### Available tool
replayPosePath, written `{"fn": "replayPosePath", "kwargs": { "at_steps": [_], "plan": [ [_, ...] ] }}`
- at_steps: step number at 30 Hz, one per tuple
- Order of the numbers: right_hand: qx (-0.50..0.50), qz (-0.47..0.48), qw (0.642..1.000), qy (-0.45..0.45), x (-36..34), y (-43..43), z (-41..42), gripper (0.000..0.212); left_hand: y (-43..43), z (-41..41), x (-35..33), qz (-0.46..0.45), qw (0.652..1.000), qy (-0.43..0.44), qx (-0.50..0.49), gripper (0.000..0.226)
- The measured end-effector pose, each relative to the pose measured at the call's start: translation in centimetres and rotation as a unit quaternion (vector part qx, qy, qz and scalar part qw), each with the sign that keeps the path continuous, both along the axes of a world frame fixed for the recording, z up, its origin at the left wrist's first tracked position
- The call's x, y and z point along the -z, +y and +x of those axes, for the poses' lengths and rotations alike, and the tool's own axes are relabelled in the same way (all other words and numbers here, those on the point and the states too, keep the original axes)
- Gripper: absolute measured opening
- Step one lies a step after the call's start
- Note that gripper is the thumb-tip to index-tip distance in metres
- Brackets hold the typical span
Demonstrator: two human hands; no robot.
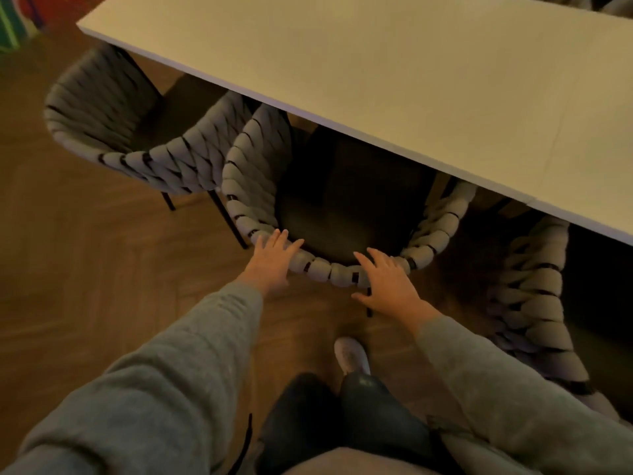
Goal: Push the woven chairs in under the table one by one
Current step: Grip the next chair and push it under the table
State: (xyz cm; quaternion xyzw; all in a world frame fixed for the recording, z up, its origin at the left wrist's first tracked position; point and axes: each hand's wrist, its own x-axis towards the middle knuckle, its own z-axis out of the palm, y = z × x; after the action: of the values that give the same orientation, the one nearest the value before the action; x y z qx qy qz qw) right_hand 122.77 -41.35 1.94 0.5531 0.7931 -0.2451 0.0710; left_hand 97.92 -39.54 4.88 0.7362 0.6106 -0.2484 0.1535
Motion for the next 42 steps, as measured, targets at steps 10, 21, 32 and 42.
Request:
{"fn": "replayPosePath", "kwargs": {
  "at_steps": [10,21,32,42],
  "plan": [
    [0.002,-0.133,0.985,-0.108,1.7,4.0,-7.1,0.046,8.6,-6.1,2.3,-0.098,0.981,0.09,0.141,0.057],
    [0.114,-0.165,0.947,-0.252,1.4,5.0,-11.9,0.025,13.1,-10.8,5.1,-0.08,0.952,0.032,0.293,0.035],
    [0.142,-0.142,0.948,-0.248,1.8,0.6,-15.0,0.02,9.9,-13.2,5.0,-0.077,0.953,0.034,0.291,0.028],
    [0.159,-0.129,0.957,-0.204,1.8,-2.9,-17.5,0.023,7.6,-15.7,4.8,-0.092,0.949,0.032,0.301,0.029]
  ]
}}
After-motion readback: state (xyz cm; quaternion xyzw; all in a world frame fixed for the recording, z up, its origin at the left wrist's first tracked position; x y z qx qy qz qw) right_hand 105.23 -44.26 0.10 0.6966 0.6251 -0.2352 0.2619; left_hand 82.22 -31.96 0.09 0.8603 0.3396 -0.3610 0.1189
